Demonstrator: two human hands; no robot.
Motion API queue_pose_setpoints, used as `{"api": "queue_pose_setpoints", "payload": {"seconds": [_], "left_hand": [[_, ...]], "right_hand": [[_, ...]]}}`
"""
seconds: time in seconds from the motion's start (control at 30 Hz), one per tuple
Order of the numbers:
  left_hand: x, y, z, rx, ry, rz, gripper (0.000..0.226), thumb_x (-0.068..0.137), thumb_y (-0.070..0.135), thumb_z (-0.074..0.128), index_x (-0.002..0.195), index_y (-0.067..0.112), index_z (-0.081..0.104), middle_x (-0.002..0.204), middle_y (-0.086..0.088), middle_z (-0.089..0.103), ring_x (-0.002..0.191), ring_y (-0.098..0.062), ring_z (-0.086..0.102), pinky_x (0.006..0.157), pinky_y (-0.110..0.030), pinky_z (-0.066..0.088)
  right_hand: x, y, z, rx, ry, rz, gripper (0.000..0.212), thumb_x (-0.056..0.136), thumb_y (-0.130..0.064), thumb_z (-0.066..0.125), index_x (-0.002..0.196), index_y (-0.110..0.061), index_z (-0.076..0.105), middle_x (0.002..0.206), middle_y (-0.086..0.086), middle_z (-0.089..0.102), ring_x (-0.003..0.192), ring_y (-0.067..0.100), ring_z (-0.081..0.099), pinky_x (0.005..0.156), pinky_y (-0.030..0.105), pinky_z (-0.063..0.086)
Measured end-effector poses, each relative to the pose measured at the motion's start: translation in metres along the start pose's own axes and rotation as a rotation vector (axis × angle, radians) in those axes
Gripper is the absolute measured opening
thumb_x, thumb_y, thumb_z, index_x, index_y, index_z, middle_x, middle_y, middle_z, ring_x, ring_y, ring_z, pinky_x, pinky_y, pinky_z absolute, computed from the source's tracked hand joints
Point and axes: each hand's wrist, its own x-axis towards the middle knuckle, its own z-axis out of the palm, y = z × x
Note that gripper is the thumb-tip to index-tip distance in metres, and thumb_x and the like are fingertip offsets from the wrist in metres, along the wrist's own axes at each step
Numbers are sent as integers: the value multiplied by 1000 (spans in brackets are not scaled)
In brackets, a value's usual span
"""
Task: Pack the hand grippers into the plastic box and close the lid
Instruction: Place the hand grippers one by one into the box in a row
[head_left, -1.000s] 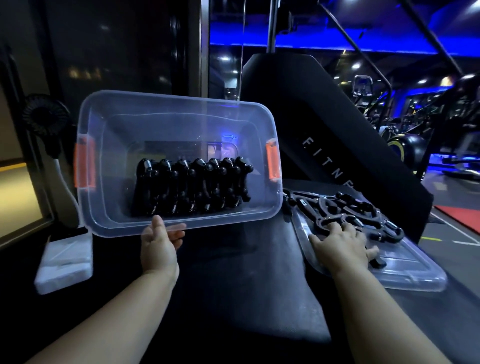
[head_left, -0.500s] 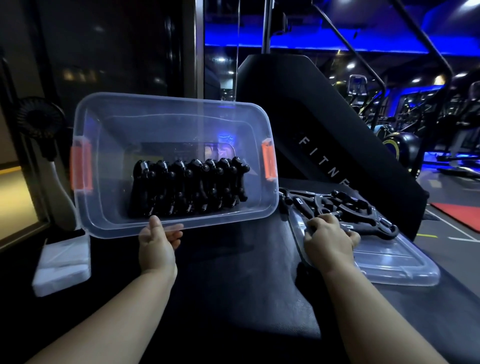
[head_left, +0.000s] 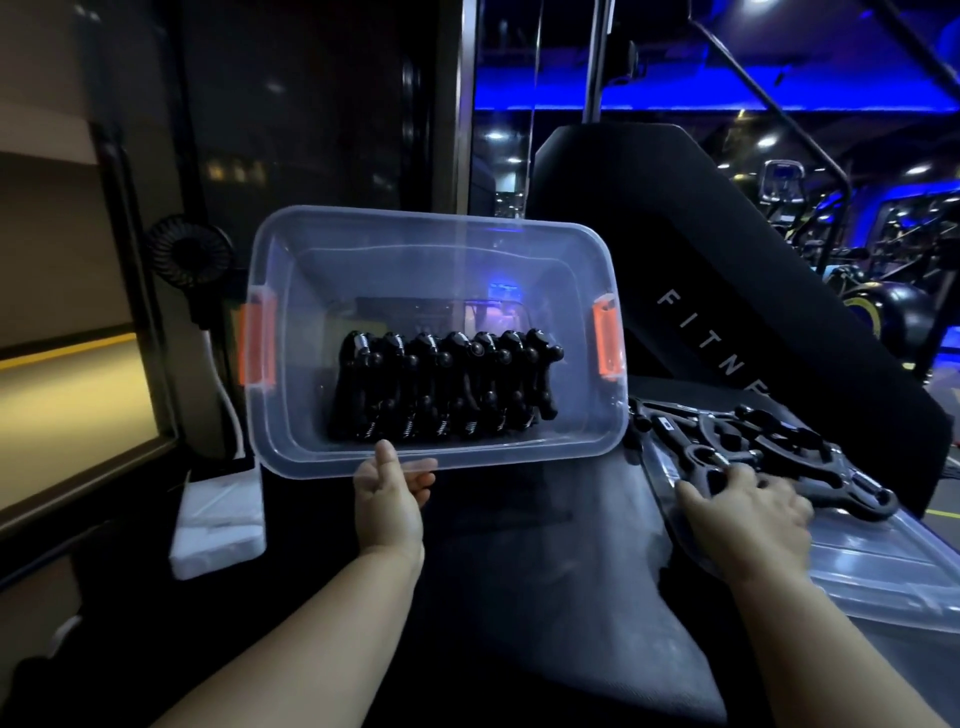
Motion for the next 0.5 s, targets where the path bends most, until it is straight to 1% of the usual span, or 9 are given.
{"api": "queue_pose_setpoints", "payload": {"seconds": [0.07, 0.13, 0.2, 0.27, 0.33, 0.4, 0.5], "left_hand": [[0, 0, -1, 7, -5, -2, 26, 98, 44, 36, 91, 22, 48, 63, 3, 71, 60, -10, 61, 60, -25, 45], [0, -1, -1, 13, -11, -4, 27, 98, 45, 36, 91, 22, 48, 63, 5, 71, 61, -9, 61, 61, -25, 45], [1, -1, -2, 19, -12, -4, 27, 98, 45, 36, 91, 22, 48, 64, 6, 72, 59, -7, 61, 61, -24, 45], [1, -1, -2, 21, -15, -5, 26, 98, 45, 36, 91, 22, 47, 64, 6, 72, 58, -5, 61, 61, -24, 44], [1, -2, -2, 20, -18, -7, 26, 98, 45, 36, 91, 22, 47, 65, 5, 72, 57, -4, 61, 61, -24, 44], [1, -2, -3, 22, -20, -9, 27, 97, 46, 37, 92, 22, 48, 65, 5, 72, 58, -5, 62, 62, -24, 44], [1, -1, -3, 21, -24, -11, 28, 97, 46, 37, 91, 21, 47, 65, 5, 72, 60, -6, 62, 62, -24, 44]], "right_hand": [[-1, -2, -1, 7, -38, 55, 67, 76, -64, 50, 123, -16, 46, 125, 22, 46, 116, 40, 44, 92, 47, 40], [-2, -2, -2, 31, -66, 65, 67, 75, -64, 50, 122, -17, 44, 118, 22, 50, 110, 40, 51, 88, 45, 43], [-1, -1, -2, 60, -76, 38, 66, 74, -63, 52, 122, -19, 42, 114, 20, 56, 106, 38, 55, 83, 43, 45], [-1, 1, -3, 98, -91, -14, 69, 72, -61, 56, 126, -21, 39, 113, 17, 59, 105, 36, 56, 78, 40, 44], [-2, 0, -2, 129, -106, -74, 77, 71, -61, 60, 133, -23, 36, 116, 16, 59, 108, 35, 56, 81, 40, 45], [-6, -4, -1, 144, -113, -133, 90, 65, -62, 66, 139, -25, 31, 118, 15, 59, 109, 33, 56, 83, 40, 46], [-11, -9, -1, 141, -105, -189, 106, 58, -58, 74, 146, -33, 21, 120, 14, 58, 109, 32, 56, 83, 38, 46]]}}
